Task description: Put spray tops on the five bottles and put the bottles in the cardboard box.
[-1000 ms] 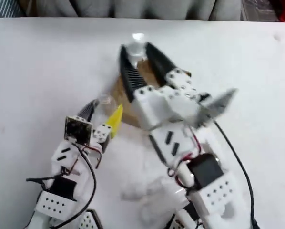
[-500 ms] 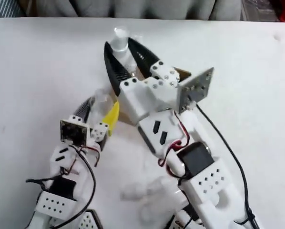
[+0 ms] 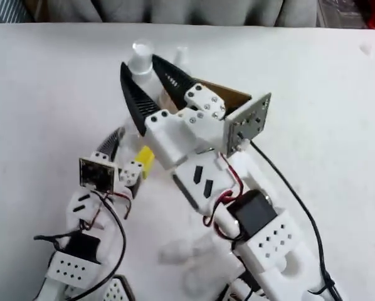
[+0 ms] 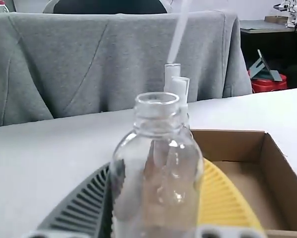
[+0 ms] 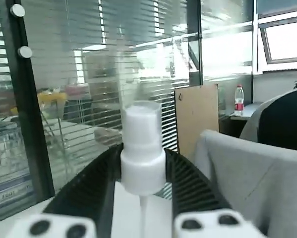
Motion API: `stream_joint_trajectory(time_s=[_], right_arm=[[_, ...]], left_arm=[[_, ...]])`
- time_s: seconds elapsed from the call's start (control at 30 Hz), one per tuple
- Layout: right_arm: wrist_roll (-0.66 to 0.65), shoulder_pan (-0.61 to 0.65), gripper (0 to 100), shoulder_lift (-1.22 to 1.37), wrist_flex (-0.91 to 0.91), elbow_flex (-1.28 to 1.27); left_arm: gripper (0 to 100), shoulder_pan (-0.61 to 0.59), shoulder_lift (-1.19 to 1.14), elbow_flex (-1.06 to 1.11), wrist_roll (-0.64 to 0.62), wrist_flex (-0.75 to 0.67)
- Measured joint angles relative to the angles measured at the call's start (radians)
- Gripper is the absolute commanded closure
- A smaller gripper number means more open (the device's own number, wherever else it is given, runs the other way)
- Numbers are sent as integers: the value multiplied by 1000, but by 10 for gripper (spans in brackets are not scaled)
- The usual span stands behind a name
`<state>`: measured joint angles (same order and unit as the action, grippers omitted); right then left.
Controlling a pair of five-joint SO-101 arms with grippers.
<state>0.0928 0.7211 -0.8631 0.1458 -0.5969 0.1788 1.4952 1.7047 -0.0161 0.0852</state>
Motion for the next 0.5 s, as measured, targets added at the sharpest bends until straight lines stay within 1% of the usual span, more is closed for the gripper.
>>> stream_joint_trajectory(time_s=[0.33, 0.5], right_arm=[[0, 49, 982, -2, 0, -35], [0, 43, 982, -2, 0, -66]], left_arm=[[978, 0, 0, 0, 0, 0], [978, -3, 0, 0, 0, 0]])
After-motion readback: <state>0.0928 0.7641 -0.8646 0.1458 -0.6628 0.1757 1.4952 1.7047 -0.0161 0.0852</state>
